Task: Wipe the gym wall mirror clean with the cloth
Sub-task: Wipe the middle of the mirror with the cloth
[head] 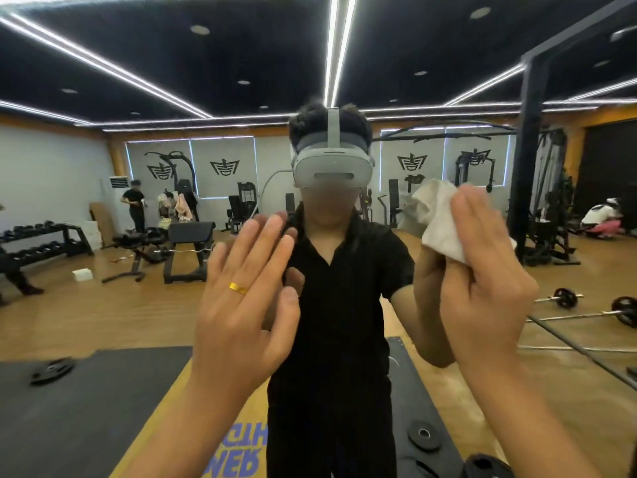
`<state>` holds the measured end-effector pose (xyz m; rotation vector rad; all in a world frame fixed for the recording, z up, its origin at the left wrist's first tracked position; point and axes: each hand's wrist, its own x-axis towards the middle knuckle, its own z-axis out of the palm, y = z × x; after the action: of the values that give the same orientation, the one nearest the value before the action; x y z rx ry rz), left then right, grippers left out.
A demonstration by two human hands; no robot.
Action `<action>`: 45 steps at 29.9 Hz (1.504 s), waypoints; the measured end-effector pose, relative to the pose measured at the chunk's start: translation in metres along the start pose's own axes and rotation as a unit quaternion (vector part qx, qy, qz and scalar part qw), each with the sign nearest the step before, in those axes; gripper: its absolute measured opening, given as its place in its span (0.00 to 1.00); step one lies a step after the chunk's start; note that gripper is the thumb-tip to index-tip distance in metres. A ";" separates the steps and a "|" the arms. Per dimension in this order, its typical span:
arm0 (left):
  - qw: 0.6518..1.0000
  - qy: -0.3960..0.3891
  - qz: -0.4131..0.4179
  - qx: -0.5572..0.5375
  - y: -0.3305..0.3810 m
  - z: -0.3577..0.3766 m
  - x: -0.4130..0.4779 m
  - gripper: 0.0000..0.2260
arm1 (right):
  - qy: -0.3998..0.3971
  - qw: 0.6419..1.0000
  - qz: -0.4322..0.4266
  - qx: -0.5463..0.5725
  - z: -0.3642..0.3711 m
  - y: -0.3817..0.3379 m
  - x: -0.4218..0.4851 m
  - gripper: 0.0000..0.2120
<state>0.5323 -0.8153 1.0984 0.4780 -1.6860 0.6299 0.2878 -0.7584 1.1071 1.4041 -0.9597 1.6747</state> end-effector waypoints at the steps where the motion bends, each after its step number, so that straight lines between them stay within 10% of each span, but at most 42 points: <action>1: 1.000 0.010 -0.006 0.011 -0.015 -0.007 -0.002 0.21 | 0.024 0.999 0.024 0.006 0.004 -0.005 0.000 0.22; 7: 0.998 0.008 -0.001 0.061 -0.054 -0.013 -0.017 0.22 | 0.156 0.974 0.158 0.033 0.047 -0.047 0.007 0.23; 16: 0.999 0.015 -0.013 0.049 -0.053 -0.014 -0.019 0.23 | -0.119 0.975 -0.165 -0.091 0.026 -0.035 -0.010 0.15; 22: 0.998 0.019 -0.007 0.061 -0.055 -0.013 -0.019 0.22 | 0.010 0.997 0.000 -0.077 0.043 -0.042 0.006 0.20; 37: 0.990 -0.035 0.125 -0.058 -0.003 -0.011 -0.007 0.21 | -0.247 0.962 -0.062 0.098 0.011 -0.048 0.001 0.26; 45: 0.994 -0.074 0.065 -0.043 0.034 0.019 0.002 0.23 | -0.172 0.969 -0.002 0.177 -0.012 -0.036 -0.005 0.20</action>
<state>0.4962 -0.8019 1.0927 0.3621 -1.8894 0.6248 0.3158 -0.7322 1.1040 1.9811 -0.8648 1.6894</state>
